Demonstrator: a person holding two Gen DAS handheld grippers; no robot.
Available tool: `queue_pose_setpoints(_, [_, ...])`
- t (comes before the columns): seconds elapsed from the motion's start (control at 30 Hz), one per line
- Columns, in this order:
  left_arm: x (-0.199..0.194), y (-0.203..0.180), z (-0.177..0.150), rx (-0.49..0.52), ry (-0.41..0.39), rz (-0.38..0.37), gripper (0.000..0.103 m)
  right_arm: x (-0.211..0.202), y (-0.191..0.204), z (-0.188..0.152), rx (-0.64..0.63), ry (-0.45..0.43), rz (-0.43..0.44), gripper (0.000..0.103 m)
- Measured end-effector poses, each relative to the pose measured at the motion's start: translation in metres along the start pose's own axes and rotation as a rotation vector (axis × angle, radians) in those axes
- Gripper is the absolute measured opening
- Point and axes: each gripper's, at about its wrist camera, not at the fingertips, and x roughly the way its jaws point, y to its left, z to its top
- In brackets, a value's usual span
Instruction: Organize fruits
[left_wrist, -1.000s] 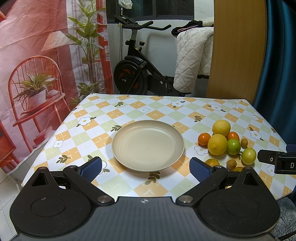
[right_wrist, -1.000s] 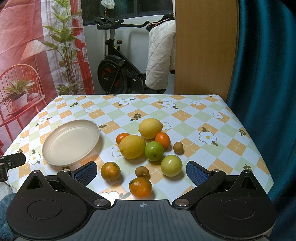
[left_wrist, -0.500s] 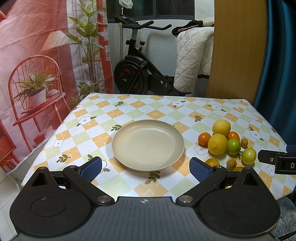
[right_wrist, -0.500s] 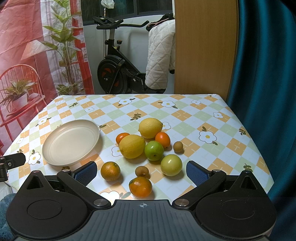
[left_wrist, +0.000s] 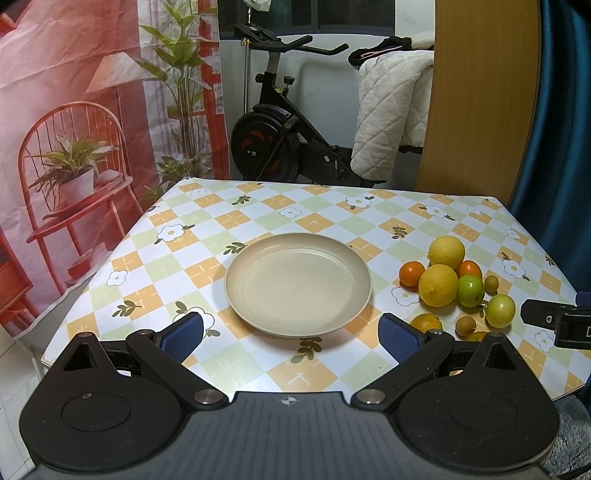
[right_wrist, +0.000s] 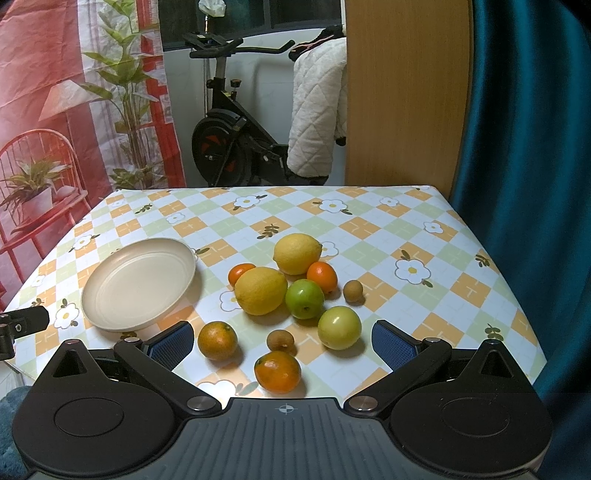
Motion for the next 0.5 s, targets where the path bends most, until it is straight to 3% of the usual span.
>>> queue_pose_setpoints(0.17, [0.004, 0.0, 0.004, -0.008, 0.005, -0.02, 0.102, 0.0, -0.002, -0.001, 0.006, -0.024, 0.01, 0.103])
queue_pose_setpoints(0.33, [0.009, 0.003, 0.01, -0.059, -0.023, -0.133, 0.102, 0.005, -0.015, 0.001, -0.017, -0.083, -0.024, 0.103])
queue_pose_setpoints(0.5, [0.015, -0.006, 0.016, -0.035, -0.076, -0.122, 0.102, 0.015, -0.031, 0.004, 0.006, -0.095, -0.045, 0.103])
